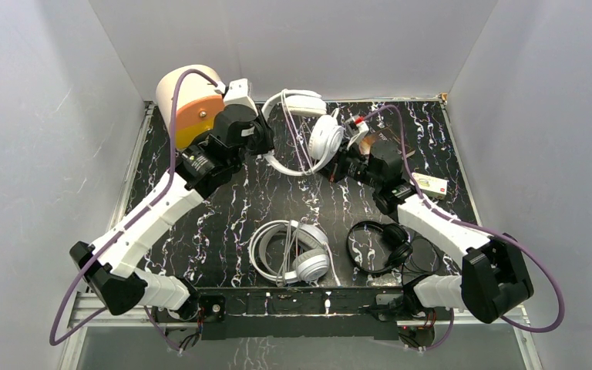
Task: Wrap the headphones
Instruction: Wrap the headphones cable around the headphones.
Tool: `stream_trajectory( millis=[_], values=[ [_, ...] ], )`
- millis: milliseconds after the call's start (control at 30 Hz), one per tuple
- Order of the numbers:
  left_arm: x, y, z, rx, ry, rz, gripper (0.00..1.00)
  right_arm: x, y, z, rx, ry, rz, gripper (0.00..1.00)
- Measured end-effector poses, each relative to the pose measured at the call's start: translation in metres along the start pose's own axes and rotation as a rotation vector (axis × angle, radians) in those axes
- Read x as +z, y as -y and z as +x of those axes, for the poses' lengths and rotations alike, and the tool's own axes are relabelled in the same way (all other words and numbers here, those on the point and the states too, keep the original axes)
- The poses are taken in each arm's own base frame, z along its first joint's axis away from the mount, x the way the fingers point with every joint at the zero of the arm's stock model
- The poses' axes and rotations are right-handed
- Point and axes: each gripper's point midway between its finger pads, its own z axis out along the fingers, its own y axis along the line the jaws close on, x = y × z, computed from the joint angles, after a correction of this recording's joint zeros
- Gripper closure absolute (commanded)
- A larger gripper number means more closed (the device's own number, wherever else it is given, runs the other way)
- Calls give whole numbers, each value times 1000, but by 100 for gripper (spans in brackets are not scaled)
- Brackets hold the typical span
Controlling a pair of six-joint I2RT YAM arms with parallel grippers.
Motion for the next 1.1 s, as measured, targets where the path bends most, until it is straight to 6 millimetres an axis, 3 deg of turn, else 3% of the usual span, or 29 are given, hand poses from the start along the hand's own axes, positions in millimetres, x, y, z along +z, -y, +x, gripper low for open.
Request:
stream_trajectory(
  millis=[233, 500, 733, 933, 1000, 1100],
  values=[
    [19, -13, -10, -50, 38, -105, 100, -7, 5, 28, 86, -39, -8, 90],
    [40, -36, -2, -83, 19, -199, 100, -17, -9, 31, 94, -25, -43, 93],
    [58, -53, 17, -51, -30, -276, 100, -22, -26, 48, 72, -60, -66, 91],
    [79, -67, 42, -26, -96, -333, 100, -25, -21, 63, 55, -106, -37, 87],
    [83, -72, 44, -31, -96, -352, 100, -26, -18, 69, 57, -130, -25, 85],
    [85, -83, 36, -52, -65, -388, 100, -31, -18, 82, 68, -167, -16, 92]
  ],
)
